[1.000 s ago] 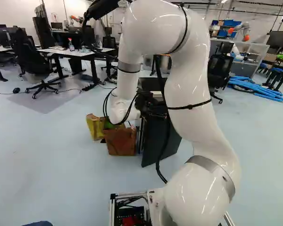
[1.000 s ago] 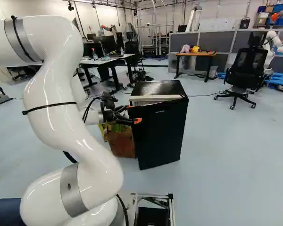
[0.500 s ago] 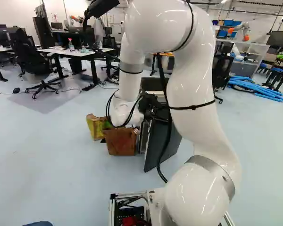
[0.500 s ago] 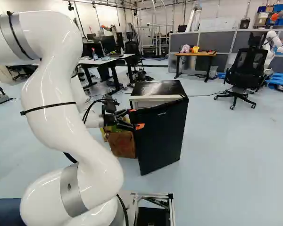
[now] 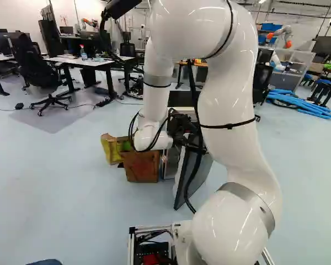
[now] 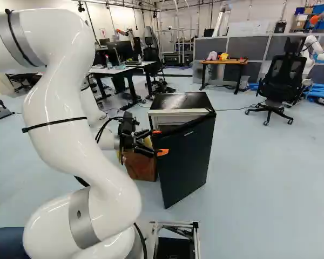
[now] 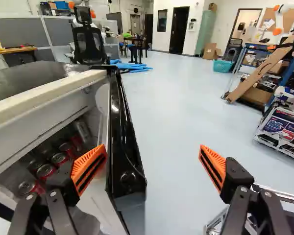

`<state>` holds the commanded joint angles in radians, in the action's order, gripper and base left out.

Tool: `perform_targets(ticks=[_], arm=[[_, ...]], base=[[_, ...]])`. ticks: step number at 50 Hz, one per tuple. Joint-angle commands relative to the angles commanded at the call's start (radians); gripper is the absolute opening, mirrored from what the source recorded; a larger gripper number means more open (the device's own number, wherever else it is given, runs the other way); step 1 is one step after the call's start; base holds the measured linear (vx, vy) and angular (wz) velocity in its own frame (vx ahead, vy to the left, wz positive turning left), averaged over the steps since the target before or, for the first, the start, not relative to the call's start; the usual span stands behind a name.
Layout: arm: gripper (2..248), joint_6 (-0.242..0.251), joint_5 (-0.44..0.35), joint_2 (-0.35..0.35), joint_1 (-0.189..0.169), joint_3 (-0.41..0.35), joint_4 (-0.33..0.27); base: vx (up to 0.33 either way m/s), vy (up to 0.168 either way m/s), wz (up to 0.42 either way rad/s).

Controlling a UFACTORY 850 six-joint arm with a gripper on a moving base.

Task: Grab a drink from the fridge

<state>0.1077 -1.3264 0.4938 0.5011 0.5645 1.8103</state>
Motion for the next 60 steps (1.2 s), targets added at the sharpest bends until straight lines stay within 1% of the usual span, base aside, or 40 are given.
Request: perform_targets(ticks=[16, 31, 49, 54, 60], arm=[[247, 0.0, 0.0, -0.01, -0.022, -0.035, 0.065], [247, 0.0, -0.006, -0.015, -0.058, -0.057, 0.128], [247, 0.0, -0.053, -0.016, -0.124, -0.066, 0.194], [247, 0.0, -0.055, -0.016, -0.146, -0.063, 0.204], [247, 0.0, -0.055, -0.015, -0.182, -0.048, 0.213]], base=[[0.0, 0.0, 0.0], [0.0, 0.0, 0.0], [0.0, 0.0, 0.0], [0.0, 0.0, 0.0], [0.0, 0.0, 0.0]])
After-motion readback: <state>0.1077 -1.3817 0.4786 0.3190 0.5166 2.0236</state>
